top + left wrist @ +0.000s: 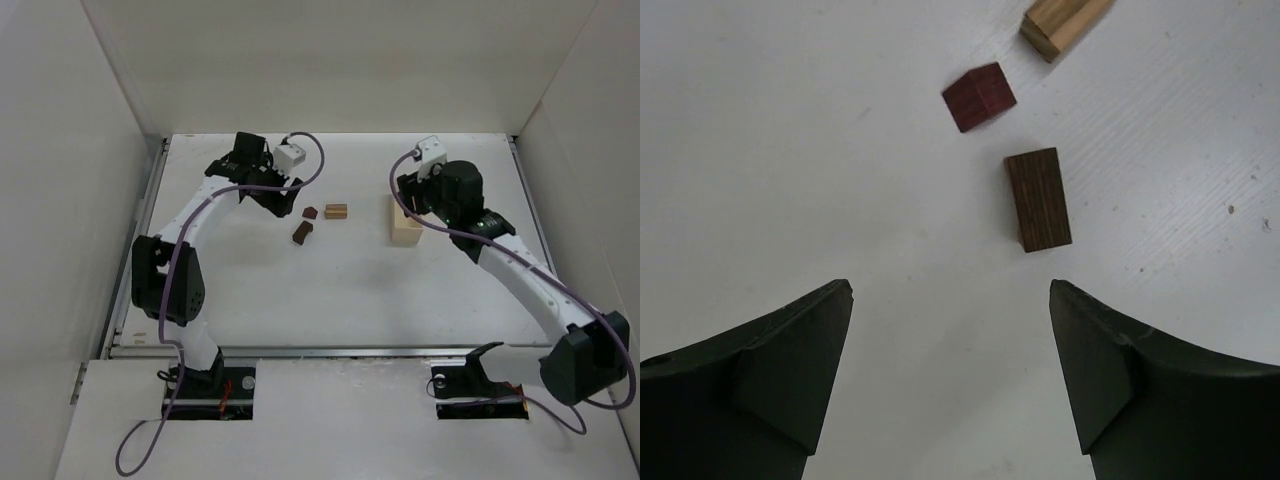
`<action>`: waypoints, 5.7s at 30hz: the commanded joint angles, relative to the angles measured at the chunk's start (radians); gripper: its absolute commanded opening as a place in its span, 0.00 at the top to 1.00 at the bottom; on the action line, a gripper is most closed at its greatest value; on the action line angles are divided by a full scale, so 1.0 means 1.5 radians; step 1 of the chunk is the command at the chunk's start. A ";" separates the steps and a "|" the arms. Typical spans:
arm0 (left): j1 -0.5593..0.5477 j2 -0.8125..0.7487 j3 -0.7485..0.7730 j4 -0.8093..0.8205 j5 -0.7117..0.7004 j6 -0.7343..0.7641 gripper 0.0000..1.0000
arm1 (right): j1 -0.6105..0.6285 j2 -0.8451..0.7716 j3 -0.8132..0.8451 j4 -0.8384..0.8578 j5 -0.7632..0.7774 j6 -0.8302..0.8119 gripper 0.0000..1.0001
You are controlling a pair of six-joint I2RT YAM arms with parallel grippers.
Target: Build the wood block tower
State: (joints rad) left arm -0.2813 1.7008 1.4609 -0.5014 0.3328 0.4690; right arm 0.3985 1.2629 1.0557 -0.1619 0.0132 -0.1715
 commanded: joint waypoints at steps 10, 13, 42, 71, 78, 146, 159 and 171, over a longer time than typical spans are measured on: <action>-0.073 0.102 0.048 -0.052 -0.006 -0.081 0.20 | -0.065 -0.204 -0.110 0.039 0.105 0.042 0.19; -0.106 0.115 0.032 -0.027 -0.064 -0.087 0.20 | -0.065 -0.212 -0.116 0.039 0.105 0.042 0.19; -0.140 0.204 0.045 -0.014 -0.127 -0.112 0.72 | -0.071 -0.230 -0.129 0.039 0.079 0.036 0.19; -0.318 0.159 -0.025 0.000 -0.081 0.256 0.90 | -0.071 -0.249 -0.147 0.046 0.038 0.017 0.19; -0.304 0.179 -0.025 0.008 -0.058 0.263 0.89 | -0.071 -0.249 -0.147 0.046 0.032 0.017 0.19; 0.042 -0.286 -0.368 0.157 -0.119 -0.101 0.42 | 0.138 0.661 0.676 -0.377 -0.065 -0.406 0.00; 0.048 -0.246 -0.355 0.157 -0.143 -0.081 0.42 | 0.126 0.725 0.695 -0.391 -0.184 -0.406 0.13; 0.061 -0.228 -0.342 0.157 -0.149 -0.074 0.42 | 0.100 0.738 0.689 -0.372 -0.179 -0.373 0.33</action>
State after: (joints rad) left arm -0.1970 1.3617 0.9123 -0.2798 0.1162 0.3508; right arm 0.5602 2.3825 2.0647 -0.7490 -0.2451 -0.7506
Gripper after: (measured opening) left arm 0.578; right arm 0.671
